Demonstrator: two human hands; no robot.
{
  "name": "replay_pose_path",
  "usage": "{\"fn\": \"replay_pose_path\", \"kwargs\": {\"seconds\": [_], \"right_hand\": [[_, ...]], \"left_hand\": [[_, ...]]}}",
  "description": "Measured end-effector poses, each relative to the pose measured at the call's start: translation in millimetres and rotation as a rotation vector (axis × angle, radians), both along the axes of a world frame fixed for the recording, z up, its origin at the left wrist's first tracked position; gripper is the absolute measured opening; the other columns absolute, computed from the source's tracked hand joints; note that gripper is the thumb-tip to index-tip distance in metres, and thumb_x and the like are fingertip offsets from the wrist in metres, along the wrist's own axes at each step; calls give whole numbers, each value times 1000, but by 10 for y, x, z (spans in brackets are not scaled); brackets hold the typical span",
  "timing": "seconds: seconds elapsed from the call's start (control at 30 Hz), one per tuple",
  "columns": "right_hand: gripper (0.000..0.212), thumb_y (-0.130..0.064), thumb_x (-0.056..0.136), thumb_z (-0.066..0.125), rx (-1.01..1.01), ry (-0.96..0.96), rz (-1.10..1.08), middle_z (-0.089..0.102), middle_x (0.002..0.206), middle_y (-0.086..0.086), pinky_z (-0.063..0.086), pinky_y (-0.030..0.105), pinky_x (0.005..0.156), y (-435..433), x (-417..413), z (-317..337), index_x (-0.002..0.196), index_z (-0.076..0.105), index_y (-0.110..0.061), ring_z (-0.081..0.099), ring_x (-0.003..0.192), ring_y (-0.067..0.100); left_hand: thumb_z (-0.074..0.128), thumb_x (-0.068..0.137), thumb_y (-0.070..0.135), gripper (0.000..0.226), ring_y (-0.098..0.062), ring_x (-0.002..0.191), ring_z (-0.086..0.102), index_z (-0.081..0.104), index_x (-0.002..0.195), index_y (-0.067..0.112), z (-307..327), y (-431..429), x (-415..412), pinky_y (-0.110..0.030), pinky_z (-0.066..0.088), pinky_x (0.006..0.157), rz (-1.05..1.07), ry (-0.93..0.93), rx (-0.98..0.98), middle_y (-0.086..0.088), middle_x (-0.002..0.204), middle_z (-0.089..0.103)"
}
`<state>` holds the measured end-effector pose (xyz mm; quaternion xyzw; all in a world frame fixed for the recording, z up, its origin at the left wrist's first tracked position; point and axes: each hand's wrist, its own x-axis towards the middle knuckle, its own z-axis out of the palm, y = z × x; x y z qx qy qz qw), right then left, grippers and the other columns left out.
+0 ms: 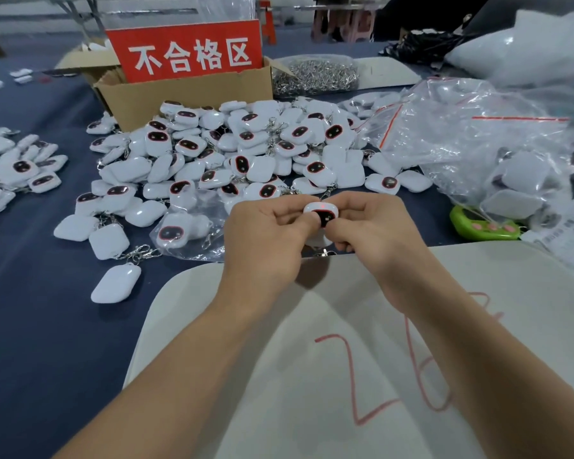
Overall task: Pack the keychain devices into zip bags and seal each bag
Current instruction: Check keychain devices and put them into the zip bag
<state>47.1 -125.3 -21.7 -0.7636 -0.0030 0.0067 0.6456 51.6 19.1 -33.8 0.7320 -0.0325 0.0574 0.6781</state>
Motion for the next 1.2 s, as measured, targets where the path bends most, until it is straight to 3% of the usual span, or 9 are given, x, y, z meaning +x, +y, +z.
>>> {"fn": "replay_pose_path", "kwargs": {"seconds": [0.17,0.33,0.5,0.7,0.83,0.93,1.0,1.1,1.2], "right_hand": [[22,-6,73,78,60,-40,63,78,81,5,54,24,69,13,-7,-18,91,78,-19,68,68,11],[26,-11,66,67,113,-46,-7,74,71,2,49,20,55,68,9,-28,90,77,-15,61,57,10],[24,6,78,68,103,-35,-44,73,72,6,60,50,72,70,-2,-1,89,77,-14,58,58,15],[15,-8,77,78,42,-91,-152,79,80,0,63,39,77,40,44,-19,87,79,-19,77,78,20],[30,3,76,79,-57,-288,-273,76,74,-2,58,34,70,-39,80,-41,74,76,-27,72,70,20],[32,4,76,80,-32,-391,-282,75,74,3,57,32,67,-71,58,-34,74,76,-28,69,69,28],[31,4,74,79,35,-402,-241,75,73,7,56,30,65,-83,39,-16,75,77,-27,67,66,24],[32,6,73,78,68,-409,-194,74,73,10,55,30,65,-89,6,29,76,78,-26,65,65,18],[26,-1,75,80,34,-371,-221,74,73,12,58,43,68,-86,-8,39,80,79,-27,68,66,29]], "left_hand": [[74,81,24,18,-29,84,78,83,93,32,-26,-21,25,-54,61,86,25,13,-67,0,86,81],[75,83,25,14,-29,78,78,83,92,33,-32,-52,33,-49,65,73,34,4,-123,-2,86,81],[73,90,18,16,-28,76,78,83,97,29,-7,-65,5,-44,65,67,37,-20,-103,-1,86,80],[78,87,23,27,6,77,72,74,78,49,33,-58,-73,-14,56,72,205,-218,209,28,76,73],[80,80,39,33,-4,84,70,67,108,49,54,-100,-167,-30,57,83,312,-279,436,25,95,73],[81,76,43,33,3,96,64,74,108,50,61,-97,-177,-12,49,83,348,-346,412,44,118,55],[85,79,33,29,9,98,65,80,106,40,32,-77,-167,-7,47,86,319,-333,333,40,114,61],[84,81,34,36,7,91,69,72,110,52,49,-57,-164,-17,54,86,285,-310,306,38,98,69],[79,82,37,32,2,81,72,68,105,58,82,-69,-153,-31,59,81,240,-295,300,33,81,72]]}}
